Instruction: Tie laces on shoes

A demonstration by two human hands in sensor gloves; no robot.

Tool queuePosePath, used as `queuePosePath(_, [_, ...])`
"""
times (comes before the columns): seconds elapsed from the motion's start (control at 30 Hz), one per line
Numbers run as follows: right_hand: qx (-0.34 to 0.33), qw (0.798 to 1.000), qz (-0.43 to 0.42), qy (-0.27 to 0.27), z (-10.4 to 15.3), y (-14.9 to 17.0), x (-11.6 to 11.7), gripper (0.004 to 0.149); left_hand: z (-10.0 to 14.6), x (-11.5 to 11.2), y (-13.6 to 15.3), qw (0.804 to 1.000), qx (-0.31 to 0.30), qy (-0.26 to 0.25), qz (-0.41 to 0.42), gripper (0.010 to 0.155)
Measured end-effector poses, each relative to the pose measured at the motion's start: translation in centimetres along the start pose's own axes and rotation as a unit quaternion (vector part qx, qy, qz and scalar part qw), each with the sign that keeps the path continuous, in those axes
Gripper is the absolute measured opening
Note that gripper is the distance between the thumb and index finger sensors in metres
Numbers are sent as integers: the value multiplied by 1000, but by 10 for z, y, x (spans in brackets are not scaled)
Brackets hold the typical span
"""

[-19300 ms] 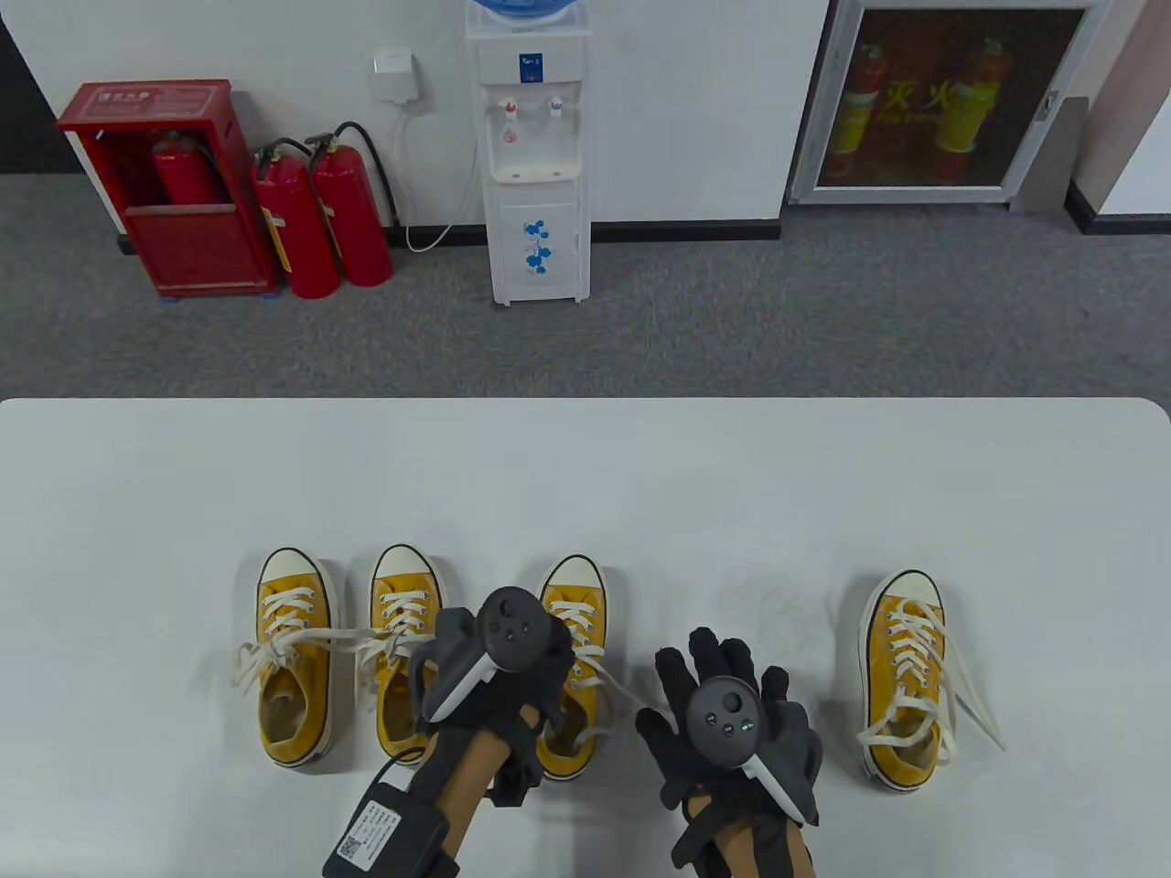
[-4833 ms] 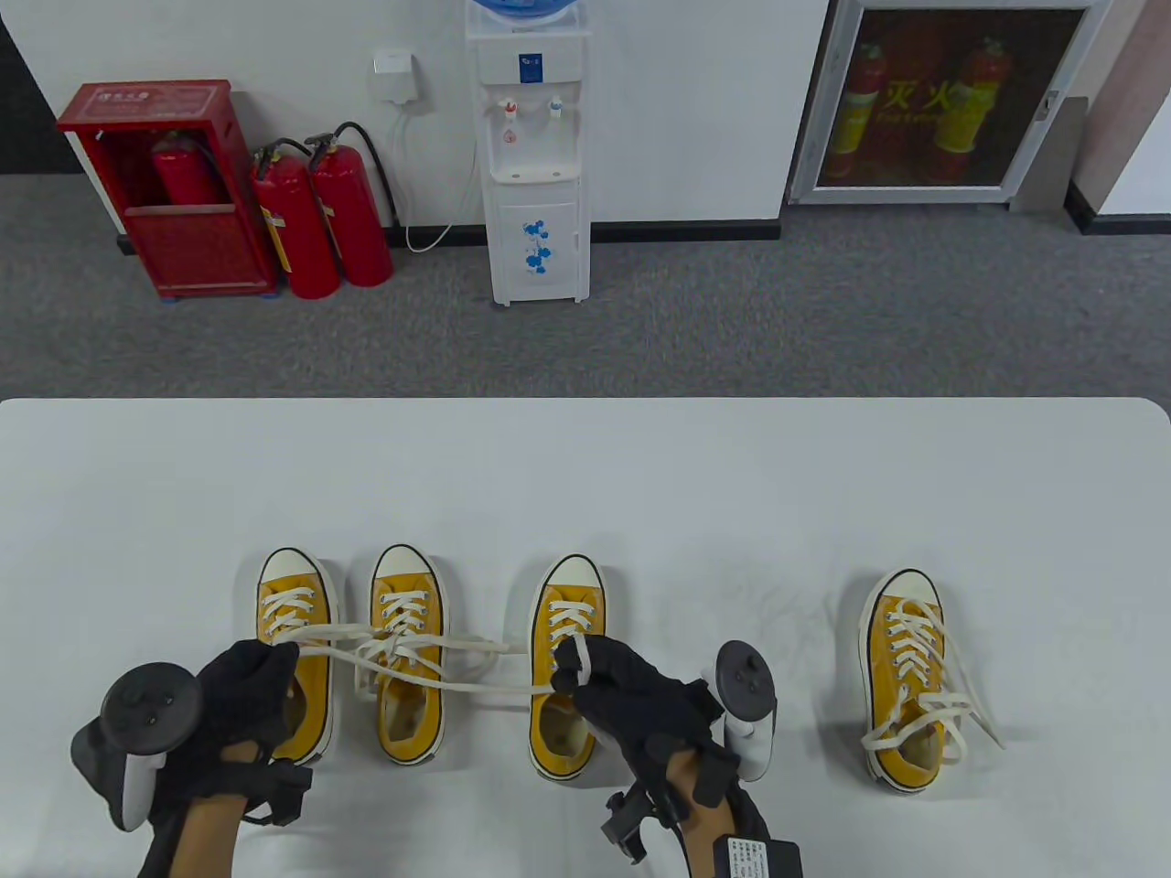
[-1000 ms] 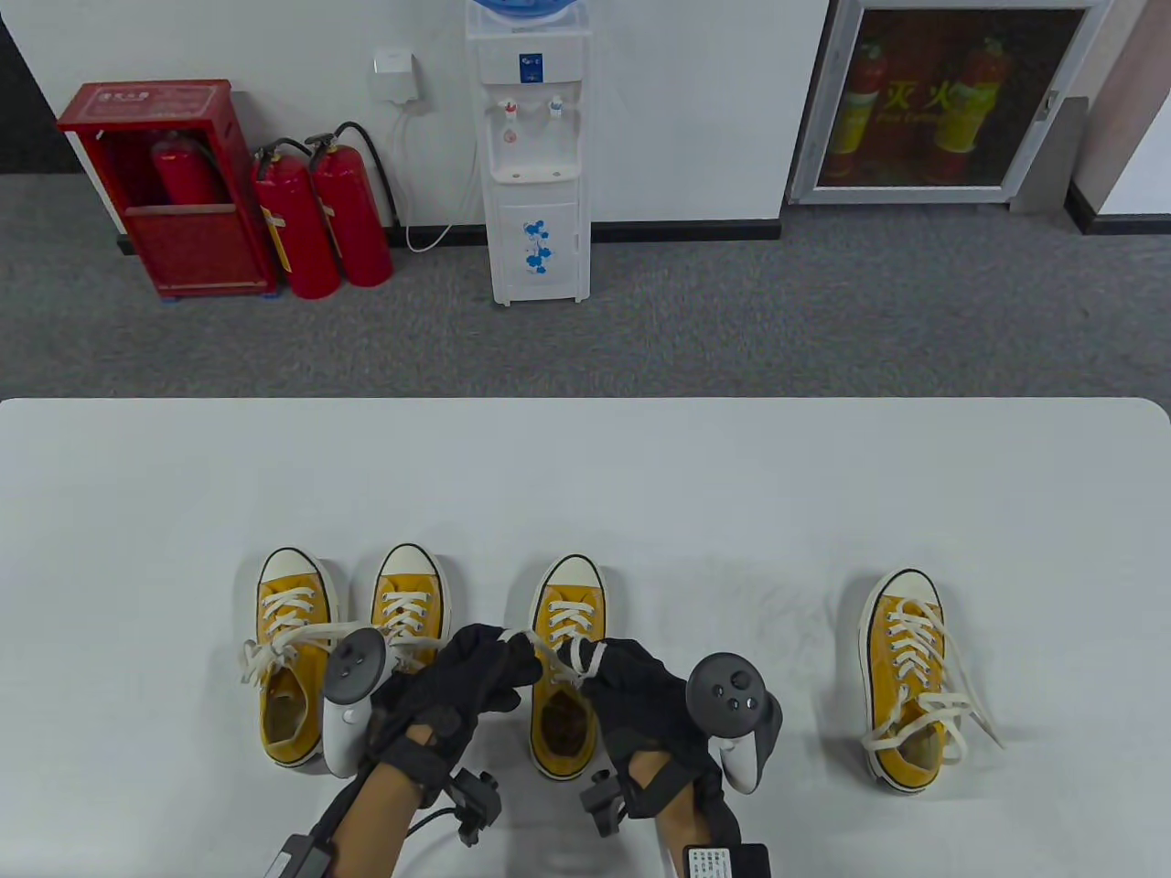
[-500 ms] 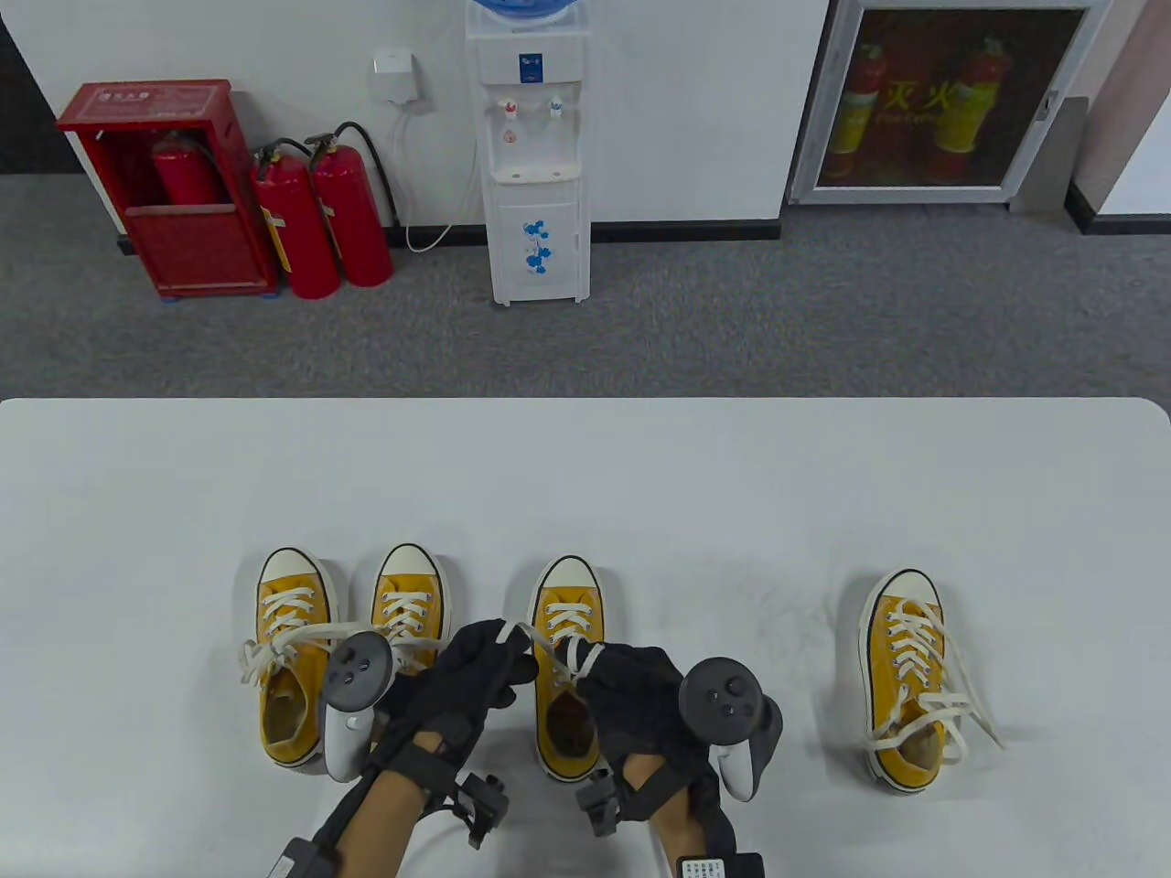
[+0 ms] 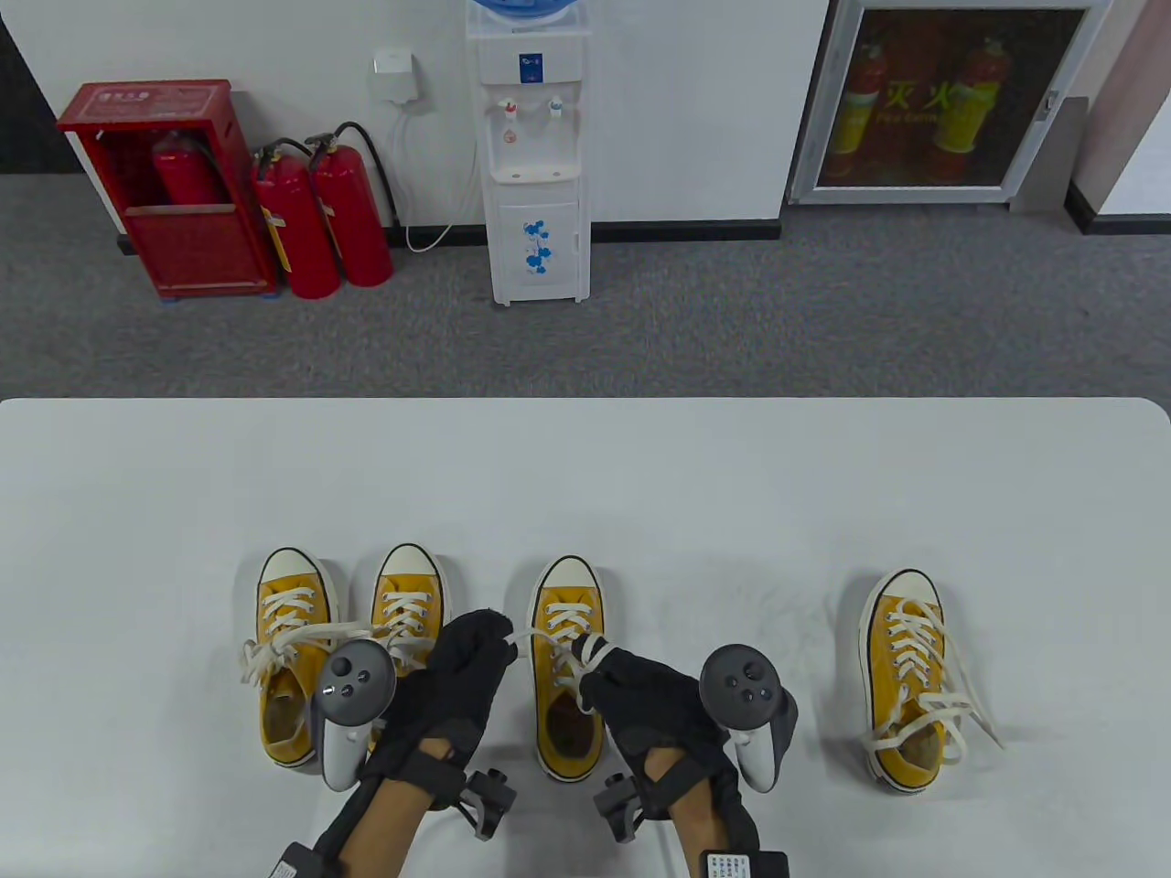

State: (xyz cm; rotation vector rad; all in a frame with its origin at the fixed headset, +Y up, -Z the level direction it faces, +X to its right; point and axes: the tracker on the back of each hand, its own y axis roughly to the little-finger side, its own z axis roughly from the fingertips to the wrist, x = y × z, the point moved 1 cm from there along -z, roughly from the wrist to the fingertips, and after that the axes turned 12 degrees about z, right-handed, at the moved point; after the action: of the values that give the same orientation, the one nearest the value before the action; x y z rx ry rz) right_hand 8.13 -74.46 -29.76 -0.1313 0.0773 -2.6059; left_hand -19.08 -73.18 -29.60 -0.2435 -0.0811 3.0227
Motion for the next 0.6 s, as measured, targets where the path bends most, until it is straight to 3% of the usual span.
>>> queuePosePath(0.1, [-2, 1000, 6, -15, 0, -1, 2, 56, 0, 1, 0, 1000, -3, -7, -3, 61])
queuePosePath(0.3, [-23, 999, 23, -19, 0, -4, 7, 49, 1, 0, -3, 1000, -14, -10, -23, 62])
queuePosePath(0.6, [-47, 996, 60, -35, 1, -11, 12, 50, 4, -1, -9, 996, -40, -20, -72, 62])
